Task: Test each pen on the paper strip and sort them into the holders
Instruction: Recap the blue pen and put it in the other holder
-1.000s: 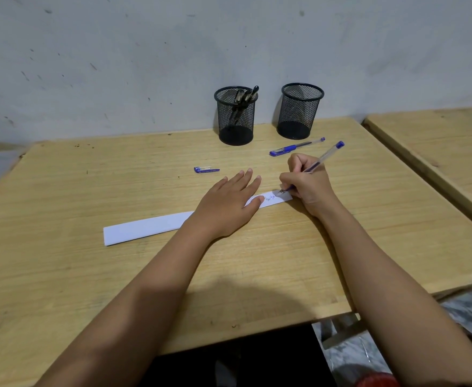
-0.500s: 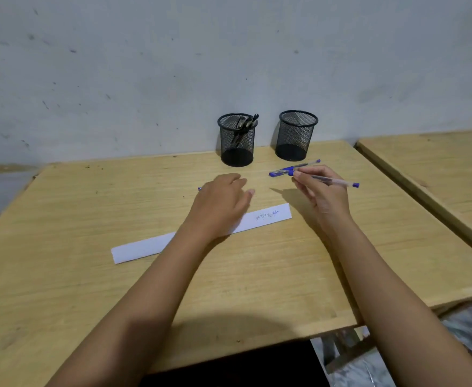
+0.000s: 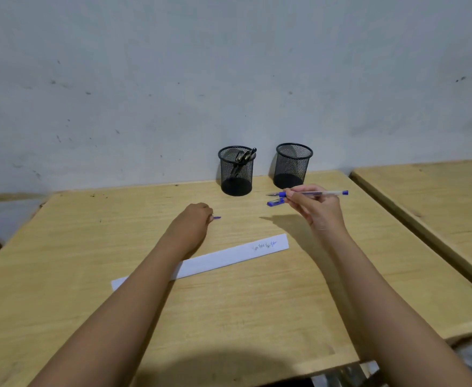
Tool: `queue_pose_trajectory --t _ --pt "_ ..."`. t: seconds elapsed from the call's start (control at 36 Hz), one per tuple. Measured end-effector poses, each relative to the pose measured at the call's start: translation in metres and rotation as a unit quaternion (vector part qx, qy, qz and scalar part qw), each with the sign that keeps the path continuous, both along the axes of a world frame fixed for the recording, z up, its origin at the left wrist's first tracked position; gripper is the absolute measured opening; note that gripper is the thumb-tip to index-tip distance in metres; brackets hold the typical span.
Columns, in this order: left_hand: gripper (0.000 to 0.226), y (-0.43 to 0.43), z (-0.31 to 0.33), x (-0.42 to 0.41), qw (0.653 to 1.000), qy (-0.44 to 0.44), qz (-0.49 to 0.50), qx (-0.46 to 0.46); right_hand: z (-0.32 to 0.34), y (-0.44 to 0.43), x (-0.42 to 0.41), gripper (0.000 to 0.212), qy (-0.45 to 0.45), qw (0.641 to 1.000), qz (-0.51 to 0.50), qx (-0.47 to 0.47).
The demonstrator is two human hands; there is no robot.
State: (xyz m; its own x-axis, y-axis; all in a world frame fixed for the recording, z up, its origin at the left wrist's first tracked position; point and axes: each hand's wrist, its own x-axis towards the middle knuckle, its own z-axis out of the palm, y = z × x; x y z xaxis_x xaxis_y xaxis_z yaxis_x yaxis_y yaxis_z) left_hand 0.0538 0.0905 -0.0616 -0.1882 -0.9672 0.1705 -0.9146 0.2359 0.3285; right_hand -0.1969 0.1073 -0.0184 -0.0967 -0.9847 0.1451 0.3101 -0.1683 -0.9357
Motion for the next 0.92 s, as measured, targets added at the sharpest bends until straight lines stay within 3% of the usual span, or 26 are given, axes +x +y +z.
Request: queue_pose_trajectory --t 0.11,0.31,0.47,0.72,0.92 --pt "0.017 0.005 0.009 0.000 0.999 0.042 0.011 -0.015 0.003 0.001 0.004 0.009 -0.007 1.000 0.019 0.002" --pt "0.006 0.023 0.045 -0.014 0.959 0.281 -0.045 0.002 0.006 0.006 0.020 0.010 0.017 0.997 0.077 -0.013" --pt "0.011 0.037 0.059 -0.026 0.936 0.346 -0.055 -0.022 0.013 0.013 0.025 0.010 0.004 0.995 0.092 -0.031" --pt "0.019 0.050 0.072 -0.038 0.940 0.331 -0.073 -0.028 0.025 0.022 0.020 0.010 0.021 0.992 0.118 -0.044" --pt "0.014 0.056 0.082 -0.041 0.892 0.447 -0.068 -0.015 0.027 0.024 0.019 0.014 0.052 0.989 0.119 -0.069"
